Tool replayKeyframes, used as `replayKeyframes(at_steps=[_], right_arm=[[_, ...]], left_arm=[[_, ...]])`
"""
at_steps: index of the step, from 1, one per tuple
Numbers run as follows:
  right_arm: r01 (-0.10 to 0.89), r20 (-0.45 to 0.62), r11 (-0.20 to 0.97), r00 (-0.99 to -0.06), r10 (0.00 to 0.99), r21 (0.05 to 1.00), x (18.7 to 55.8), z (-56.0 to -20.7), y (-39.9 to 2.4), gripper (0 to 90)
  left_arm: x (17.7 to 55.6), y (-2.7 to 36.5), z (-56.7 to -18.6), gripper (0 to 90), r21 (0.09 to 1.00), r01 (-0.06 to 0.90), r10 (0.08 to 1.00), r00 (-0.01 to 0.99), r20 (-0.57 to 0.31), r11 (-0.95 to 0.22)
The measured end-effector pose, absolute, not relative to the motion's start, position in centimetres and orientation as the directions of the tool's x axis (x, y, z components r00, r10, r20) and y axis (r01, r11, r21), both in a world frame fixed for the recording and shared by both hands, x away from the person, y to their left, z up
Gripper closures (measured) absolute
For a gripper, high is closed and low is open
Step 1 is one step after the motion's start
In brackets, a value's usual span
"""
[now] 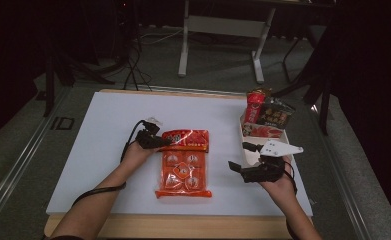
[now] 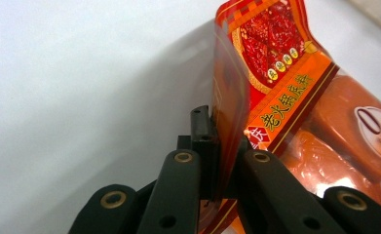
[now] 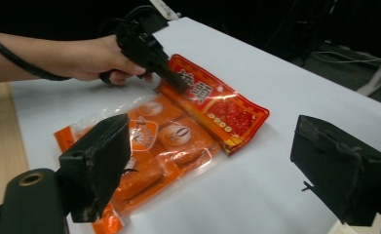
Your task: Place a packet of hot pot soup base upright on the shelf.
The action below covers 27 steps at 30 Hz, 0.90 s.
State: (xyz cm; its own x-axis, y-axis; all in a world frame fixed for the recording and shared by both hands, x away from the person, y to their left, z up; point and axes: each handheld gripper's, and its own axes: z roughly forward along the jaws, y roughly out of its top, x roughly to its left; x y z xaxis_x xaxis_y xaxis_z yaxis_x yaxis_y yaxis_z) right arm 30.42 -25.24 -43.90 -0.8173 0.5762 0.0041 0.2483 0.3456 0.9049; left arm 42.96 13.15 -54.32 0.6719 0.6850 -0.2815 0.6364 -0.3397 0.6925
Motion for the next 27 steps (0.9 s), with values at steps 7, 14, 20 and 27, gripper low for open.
replayKeyframes(at_steps=[7,14,20,27], right_arm=[[0.243,0.002,0.337,-0.814,0.581,0.910,30.4,-43.7,-25.2,12.2],[0.243,0.008,0.321,-0.808,0.590,0.915,30.3,-43.5,-25.3,10.5],[0.206,-0.020,0.305,-0.800,0.600,0.930,30.5,-43.1,-25.9,13.6],[0.182,-0.055,0.334,-0.805,0.591,0.925,30.5,-42.5,-26.1,13.0]], left_arm=[[42.3,13.3,-52.6,89.2,0.718,0.608,0.676,0.688,-0.262,-0.341],[41.4,13.5,-50.1,89.3,0.749,0.578,0.660,0.706,-0.258,-0.325],[40.2,13.6,-48.1,89.4,0.775,0.542,0.641,0.729,-0.241,-0.325],[39.1,13.4,-46.5,89.5,0.801,0.507,0.618,0.752,-0.230,-0.319]])
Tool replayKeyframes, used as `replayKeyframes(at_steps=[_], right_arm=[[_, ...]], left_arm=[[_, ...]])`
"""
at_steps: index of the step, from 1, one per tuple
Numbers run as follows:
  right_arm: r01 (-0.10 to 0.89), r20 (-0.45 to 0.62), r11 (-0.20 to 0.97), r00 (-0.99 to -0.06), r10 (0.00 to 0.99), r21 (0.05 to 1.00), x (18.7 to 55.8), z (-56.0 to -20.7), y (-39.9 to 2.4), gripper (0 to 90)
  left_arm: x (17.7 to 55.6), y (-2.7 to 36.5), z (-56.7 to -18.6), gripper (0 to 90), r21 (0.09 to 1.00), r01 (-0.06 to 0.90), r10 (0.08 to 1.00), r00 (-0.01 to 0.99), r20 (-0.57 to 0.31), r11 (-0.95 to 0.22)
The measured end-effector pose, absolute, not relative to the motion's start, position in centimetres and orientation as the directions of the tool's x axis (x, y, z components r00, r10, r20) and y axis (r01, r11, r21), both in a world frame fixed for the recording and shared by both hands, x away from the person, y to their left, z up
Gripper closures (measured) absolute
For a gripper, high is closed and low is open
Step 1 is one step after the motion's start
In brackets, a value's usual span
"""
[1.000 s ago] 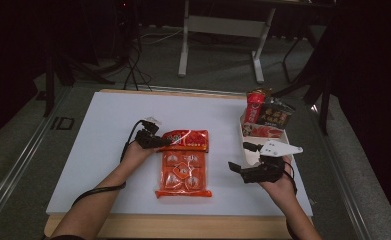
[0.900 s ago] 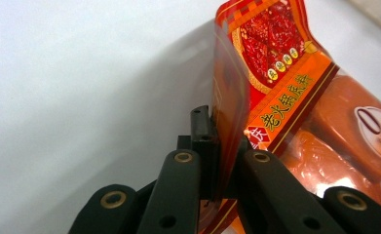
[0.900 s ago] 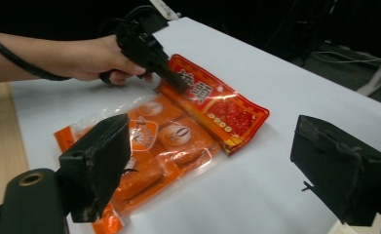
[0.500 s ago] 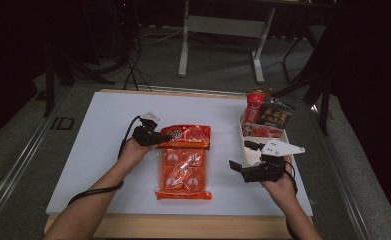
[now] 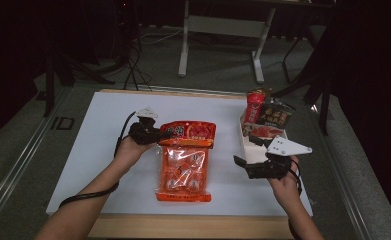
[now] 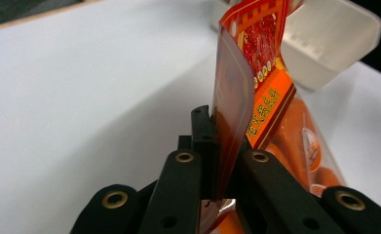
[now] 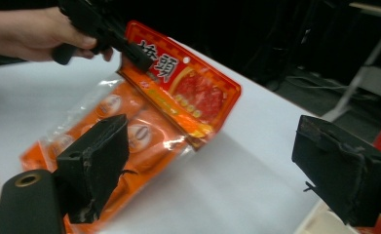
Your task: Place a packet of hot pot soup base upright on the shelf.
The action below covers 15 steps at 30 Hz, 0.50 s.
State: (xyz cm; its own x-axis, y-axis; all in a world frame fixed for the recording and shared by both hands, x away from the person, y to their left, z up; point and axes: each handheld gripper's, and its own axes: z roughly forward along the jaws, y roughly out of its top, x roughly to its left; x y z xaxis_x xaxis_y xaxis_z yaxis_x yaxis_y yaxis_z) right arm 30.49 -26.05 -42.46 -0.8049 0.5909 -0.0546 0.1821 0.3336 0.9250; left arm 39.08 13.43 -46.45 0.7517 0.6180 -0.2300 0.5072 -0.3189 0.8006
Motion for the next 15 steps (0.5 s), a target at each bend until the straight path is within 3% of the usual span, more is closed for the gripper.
replayKeyframes(at_steps=[4,15], right_arm=[[0.242,-0.009,0.328,-0.793,0.609,0.913,30.5,-42.3,-25.6,10.4],[0.255,0.023,0.299,-0.794,0.608,0.919,31.5,-41.7,-25.1,12.3]], left_arm=[[38.3,13.2,-45.4,89.5,0.815,0.478,0.601,0.771,-0.210,-0.328],[36.1,12.6,-43.2,89.6,0.857,0.393,0.542,0.824,-0.167,-0.334]])
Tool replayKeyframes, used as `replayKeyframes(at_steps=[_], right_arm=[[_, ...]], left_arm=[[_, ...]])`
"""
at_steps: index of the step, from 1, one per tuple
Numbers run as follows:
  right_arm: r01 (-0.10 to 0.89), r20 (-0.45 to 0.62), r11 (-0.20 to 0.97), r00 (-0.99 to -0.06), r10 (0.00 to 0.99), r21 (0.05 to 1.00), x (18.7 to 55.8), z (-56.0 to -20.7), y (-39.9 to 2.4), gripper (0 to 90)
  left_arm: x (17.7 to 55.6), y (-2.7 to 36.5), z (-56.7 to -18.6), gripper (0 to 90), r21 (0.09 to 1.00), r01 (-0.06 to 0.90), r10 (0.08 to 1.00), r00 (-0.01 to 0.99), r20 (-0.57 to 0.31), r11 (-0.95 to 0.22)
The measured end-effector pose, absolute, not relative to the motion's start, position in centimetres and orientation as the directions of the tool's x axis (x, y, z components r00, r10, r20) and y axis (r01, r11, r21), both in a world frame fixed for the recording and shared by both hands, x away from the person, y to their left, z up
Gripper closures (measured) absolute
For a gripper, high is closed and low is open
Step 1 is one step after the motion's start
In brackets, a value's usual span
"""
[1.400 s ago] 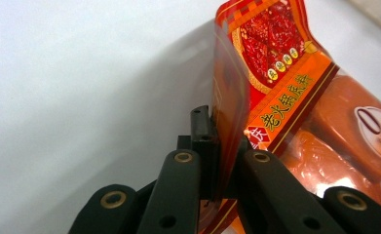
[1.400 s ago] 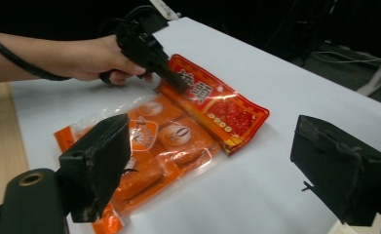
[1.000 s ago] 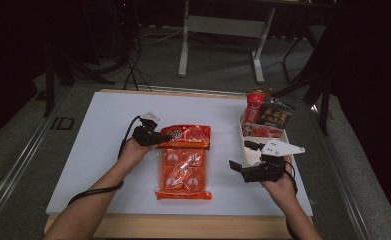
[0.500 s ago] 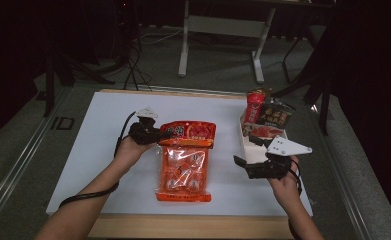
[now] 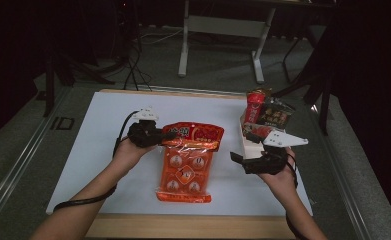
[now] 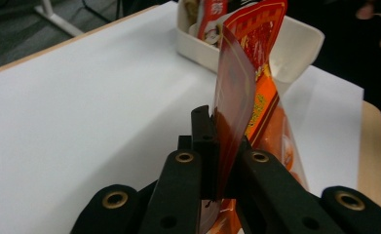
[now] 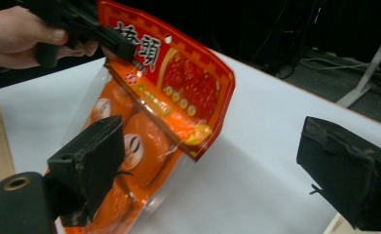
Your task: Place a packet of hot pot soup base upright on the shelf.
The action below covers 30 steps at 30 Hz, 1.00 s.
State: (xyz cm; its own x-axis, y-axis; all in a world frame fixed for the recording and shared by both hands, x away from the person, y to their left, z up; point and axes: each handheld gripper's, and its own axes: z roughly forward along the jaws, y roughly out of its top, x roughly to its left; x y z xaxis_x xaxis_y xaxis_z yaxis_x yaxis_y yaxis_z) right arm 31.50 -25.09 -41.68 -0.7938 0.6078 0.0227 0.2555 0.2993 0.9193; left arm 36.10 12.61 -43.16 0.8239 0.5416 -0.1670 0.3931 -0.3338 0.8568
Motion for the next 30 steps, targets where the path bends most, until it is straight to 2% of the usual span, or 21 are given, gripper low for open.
replayKeyframes(at_steps=[8,17,18,19,20,21,23,24,25,26,28,30], right_arm=[[0.276,0.068,0.288,-0.821,0.567,0.917,32.9,-42.0,-23.9,13.0],[0.307,0.128,0.292,-0.855,0.503,0.906,33.4,-42.9,-22.4,14.9],[0.316,0.150,0.287,-0.864,0.481,0.904,33.5,-43.3,-22.2,21.8],[0.316,0.150,0.287,-0.864,0.481,0.904,33.5,-43.3,-22.2,21.8],[0.320,0.160,0.289,-0.870,0.466,0.902,33.5,-43.6,-22.2,32.7],[0.320,0.163,0.295,-0.877,0.452,0.900,33.5,-43.7,-22.2,39.8],[0.322,0.166,0.302,-0.881,0.443,0.897,33.6,-43.9,-22.1,43.1],[0.322,0.169,0.317,-0.889,0.426,0.892,33.6,-44.2,-21.9,52.1],[0.322,0.169,0.317,-0.889,0.426,0.892,33.6,-44.2,-21.9,52.1],[0.320,0.170,0.331,-0.896,0.410,0.888,33.5,-44.3,-21.7,59.9],[0.318,0.174,0.336,-0.902,0.396,0.886,33.5,-44.4,-21.5,65.8],[0.318,0.180,0.336,-0.906,0.384,0.886,33.5,-44.3,-21.5,76.3]], left_arm=[[34.5,11.8,-41.8,89.7,0.882,0.330,0.495,0.859,-0.132,-0.336],[33.4,11.3,-41.2,89.6,0.896,0.299,0.460,0.879,-0.126,-0.328],[33.2,11.2,-41.1,89.6,0.900,0.292,0.454,0.883,-0.123,-0.324],[33.2,11.2,-41.1,89.6,0.900,0.292,0.454,0.883,-0.123,-0.324],[33.0,11.2,-41.0,89.6,0.902,0.289,0.451,0.884,-0.123,-0.321],[32.9,11.2,-40.9,89.6,0.902,0.284,0.447,0.887,-0.118,-0.324],[32.8,11.1,-40.9,89.7,0.904,0.283,0.444,0.888,-0.120,-0.321],[32.6,11.0,-40.8,89.6,0.904,0.278,0.442,0.890,-0.115,-0.324],[32.6,11.0,-40.8,89.6,0.904,0.278,0.442,0.890,-0.115,-0.324],[32.5,11.0,-40.7,89.6,0.905,0.274,0.436,0.893,-0.114,-0.325],[32.4,10.9,-40.6,89.6,0.906,0.274,0.433,0.894,-0.115,-0.324],[32.4,11.0,-40.6,89.6,0.905,0.273,0.435,0.893,-0.113,-0.325]])
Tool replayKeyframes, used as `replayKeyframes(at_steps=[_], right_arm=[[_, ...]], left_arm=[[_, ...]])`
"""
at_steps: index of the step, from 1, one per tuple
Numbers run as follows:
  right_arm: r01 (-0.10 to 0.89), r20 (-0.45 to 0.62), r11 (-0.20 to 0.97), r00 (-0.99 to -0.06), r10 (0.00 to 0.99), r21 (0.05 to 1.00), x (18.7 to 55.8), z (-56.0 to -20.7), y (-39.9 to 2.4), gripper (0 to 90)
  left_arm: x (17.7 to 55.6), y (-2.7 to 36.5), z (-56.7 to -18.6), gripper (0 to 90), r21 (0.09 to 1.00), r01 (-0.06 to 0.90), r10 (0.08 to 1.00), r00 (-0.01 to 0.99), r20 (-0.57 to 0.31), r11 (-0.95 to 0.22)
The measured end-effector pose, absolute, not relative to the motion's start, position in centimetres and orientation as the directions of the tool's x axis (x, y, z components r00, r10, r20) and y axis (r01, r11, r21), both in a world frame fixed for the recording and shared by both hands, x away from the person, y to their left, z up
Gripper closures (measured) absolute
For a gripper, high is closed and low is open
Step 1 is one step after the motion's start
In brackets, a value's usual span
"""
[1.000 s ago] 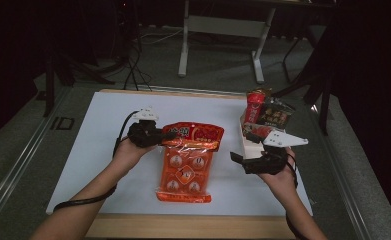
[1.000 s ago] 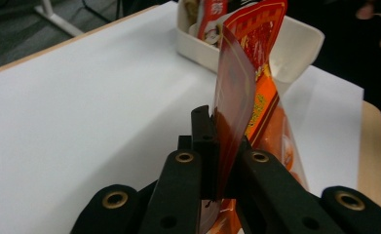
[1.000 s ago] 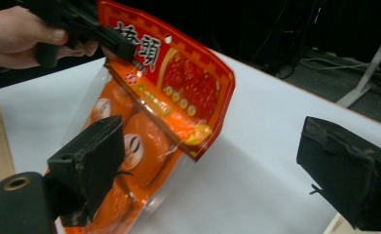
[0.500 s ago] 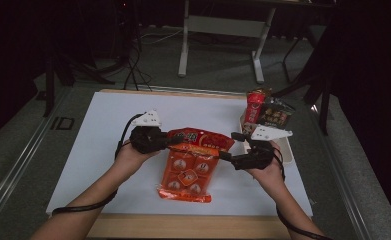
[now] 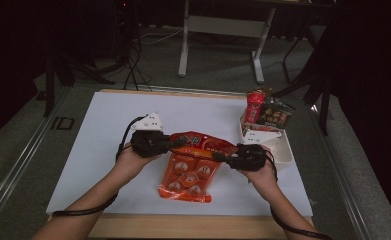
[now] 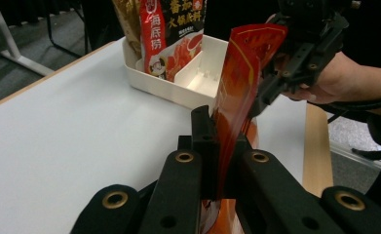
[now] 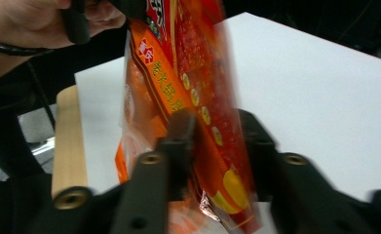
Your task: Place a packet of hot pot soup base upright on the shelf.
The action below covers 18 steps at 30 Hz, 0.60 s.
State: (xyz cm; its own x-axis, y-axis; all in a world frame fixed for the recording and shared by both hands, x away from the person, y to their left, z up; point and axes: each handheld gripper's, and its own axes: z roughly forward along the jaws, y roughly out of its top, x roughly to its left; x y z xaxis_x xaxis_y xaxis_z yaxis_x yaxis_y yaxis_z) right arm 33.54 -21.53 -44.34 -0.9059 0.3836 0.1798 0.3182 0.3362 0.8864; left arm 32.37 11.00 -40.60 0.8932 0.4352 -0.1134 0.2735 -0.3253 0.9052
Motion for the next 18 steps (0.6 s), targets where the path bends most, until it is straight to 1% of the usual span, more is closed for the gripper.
replayKeyframes(at_steps=[2,3,4,12,18], right_arm=[[0.326,0.199,0.341,-0.912,0.358,0.881,33.6,-44.3,-21.7,84.0],[0.326,0.199,0.341,-0.912,0.358,0.881,33.6,-44.3,-21.7,84.0],[0.323,0.200,0.356,-0.918,0.341,0.877,33.5,-44.2,-21.6,89.3],[0.329,0.209,0.379,-0.923,0.325,0.865,33.0,-43.4,-21.5,90.0],[0.287,0.164,0.399,-0.935,0.314,0.871,32.2,-41.6,-21.2,90.0]], left_arm=[[32.4,11.1,-40.6,89.6,0.905,0.279,0.428,0.895,-0.123,-0.322],[32.4,11.1,-40.6,89.6,0.905,0.279,0.428,0.895,-0.123,-0.322],[32.2,11.0,-40.6,89.6,0.904,0.274,0.426,0.897,-0.117,-0.328],[31.9,11.4,-40.2,89.3,0.907,0.268,0.398,0.909,-0.126,-0.326],[31.4,12.0,-39.3,89.2,0.921,0.249,0.377,0.918,-0.126,-0.300]])
